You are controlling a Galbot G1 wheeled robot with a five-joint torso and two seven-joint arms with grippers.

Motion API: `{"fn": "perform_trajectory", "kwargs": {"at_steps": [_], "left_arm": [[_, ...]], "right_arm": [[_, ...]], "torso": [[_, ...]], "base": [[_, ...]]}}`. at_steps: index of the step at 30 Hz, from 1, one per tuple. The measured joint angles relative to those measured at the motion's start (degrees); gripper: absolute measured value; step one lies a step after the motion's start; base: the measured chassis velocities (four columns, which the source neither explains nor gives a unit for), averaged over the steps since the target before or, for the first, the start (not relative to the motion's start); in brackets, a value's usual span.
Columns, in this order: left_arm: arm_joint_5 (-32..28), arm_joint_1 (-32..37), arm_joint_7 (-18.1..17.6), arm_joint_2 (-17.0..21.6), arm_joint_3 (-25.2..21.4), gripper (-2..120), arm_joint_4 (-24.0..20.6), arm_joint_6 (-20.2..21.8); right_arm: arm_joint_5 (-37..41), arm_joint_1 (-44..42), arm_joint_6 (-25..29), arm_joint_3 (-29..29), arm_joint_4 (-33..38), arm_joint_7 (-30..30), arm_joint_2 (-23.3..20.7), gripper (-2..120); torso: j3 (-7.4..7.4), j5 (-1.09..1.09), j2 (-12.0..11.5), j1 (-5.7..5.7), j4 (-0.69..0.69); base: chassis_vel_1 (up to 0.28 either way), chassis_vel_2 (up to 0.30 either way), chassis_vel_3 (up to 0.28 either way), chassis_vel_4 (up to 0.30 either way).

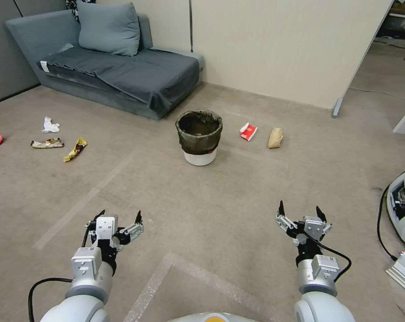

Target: Pick up the trash bin, then pick up the garbage from the floor and place it into the trash bin.

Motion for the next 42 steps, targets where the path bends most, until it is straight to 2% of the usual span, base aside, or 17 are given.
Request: {"fn": "perform_trajectory", "kwargs": {"at_steps": [21, 42], "left_arm": [[0.24, -0.25, 0.24, 0.01, -0.15, 100, 0.63, -0.33], [0.39, -0.32, 0.34, 0.34, -0.25, 100, 0.93, -0.46]], "right_arm": [[0.01, 0.61, -0.27, -0.01, -0.62, 0.03, 0.0, 100], [0.86, 1.55, -0.95, 0.46, -0.83, 0.05, 0.0, 100]], "torso": [[0.0, 0.0, 0.0, 0.0, 0.0], [0.0, 0.0, 0.0, 0.0, 0.0]], "base": [[0.0, 0.0, 0.0, 0.0], [-0.063, 0.058, 0.065, -0.056]]}}
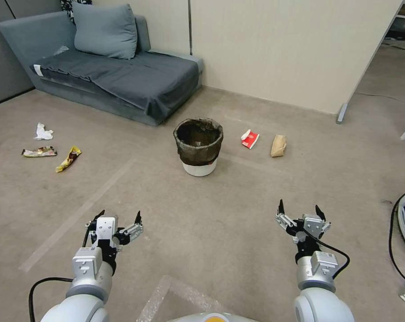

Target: Pick up the trash bin, then pick up the garbage from the floor and place it into the trash bin.

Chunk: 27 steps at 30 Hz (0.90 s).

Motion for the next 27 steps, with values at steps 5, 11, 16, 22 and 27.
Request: {"fn": "perform_trajectory", "kwargs": {"at_steps": [5, 11, 16, 22, 27], "left_arm": [[0.04, 0.11, 0.01, -0.28, -0.13, 100, 0.0, -0.02], [0.69, 0.31, 0.03, -0.35, -0.34, 100, -0.03, -0.43], [0.89, 0.23, 0.25, -0.43, -0.27, 100, -0.04, -0.56], [1.01, -0.37, 1.27, 0.0, -0.26, 100, 0.07, -0.27], [1.13, -0.73, 1.66, 0.25, -0.32, 100, 0.43, -0.17]], "right_arm": [[-0.02, 0.19, 0.0, -0.13, -0.05, -0.04, 0.0, 100], [-0.1, 0.34, 0.01, -0.38, -0.44, -0.16, 0.0, 100], [-0.02, 0.46, 0.02, -0.25, -0.48, -0.15, 0.0, 100], [0.03, 0.57, 0.02, -0.2, -0.48, 0.02, 0.0, 100], [0.04, 0.58, 0.01, -0.27, -0.53, 0.13, 0.0, 100]], "torso": [[0.0, 0.0, 0.0, 0.0, 0.0], [0.0, 0.0, 0.0, 0.0, 0.0], [0.0, 0.0, 0.0, 0.0, 0.01], [0.0, 0.0, 0.0, 0.0, 0.0], [0.0, 0.0, 0.0, 0.0, 0.0]], "base": [[-0.089, 0.077, 0.087, -0.085], [-0.092, 0.086, 0.091, -0.103], [-0.078, 0.086, 0.084, -0.072], [-0.098, 0.093, 0.089, -0.077], [-0.105, 0.096, 0.102, -0.105]]}}
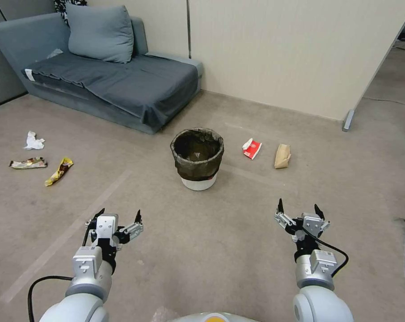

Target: Pick up the trash bin, then pick up the garbage from the floor and place it into the trash bin.

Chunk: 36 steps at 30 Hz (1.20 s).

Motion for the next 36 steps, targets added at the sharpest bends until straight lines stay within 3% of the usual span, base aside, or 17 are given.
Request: {"fn": "perform_trajectory", "kwargs": {"at_steps": [36], "left_arm": [[0.07, 0.29, -0.21, -0.13, -0.15, 100, 0.6, -0.62]], "right_arm": [[-0.13, 0.71, -0.69, -0.3, -0.3, 0.13, 0.0, 100]], "torso": [[0.0, -0.01, 0.0, 0.0, 0.01]], "base": [[-0.105, 0.105, 0.102, -0.106]]}}
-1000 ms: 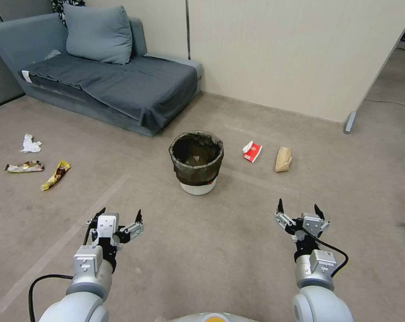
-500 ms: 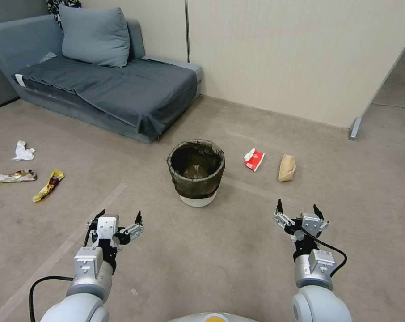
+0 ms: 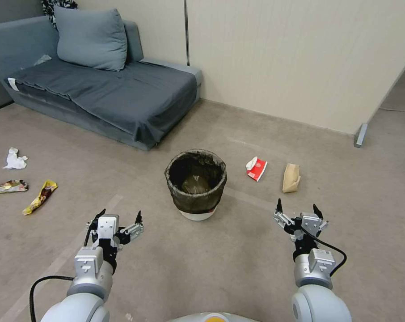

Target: Pick up the trash bin, then pick up the garbage from the floor and place it into the trash bin.

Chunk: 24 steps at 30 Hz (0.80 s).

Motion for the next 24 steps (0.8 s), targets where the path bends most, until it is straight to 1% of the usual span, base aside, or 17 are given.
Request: {"fn": "perform_trajectory", "kwargs": {"at_steps": [24], "left_arm": [[0.02, 0.15, -0.13, -0.3, -0.11, 100, -0.01, -0.16]], "right_arm": [[0.02, -0.04, -0.01, -0.04, -0.29, 0.0, 0.0, 100]], "torso": [[0.0, 0.0, 0.0, 0.0, -0.01]], "base": [[-0.111, 0.111, 0.111, -0.112]]}}
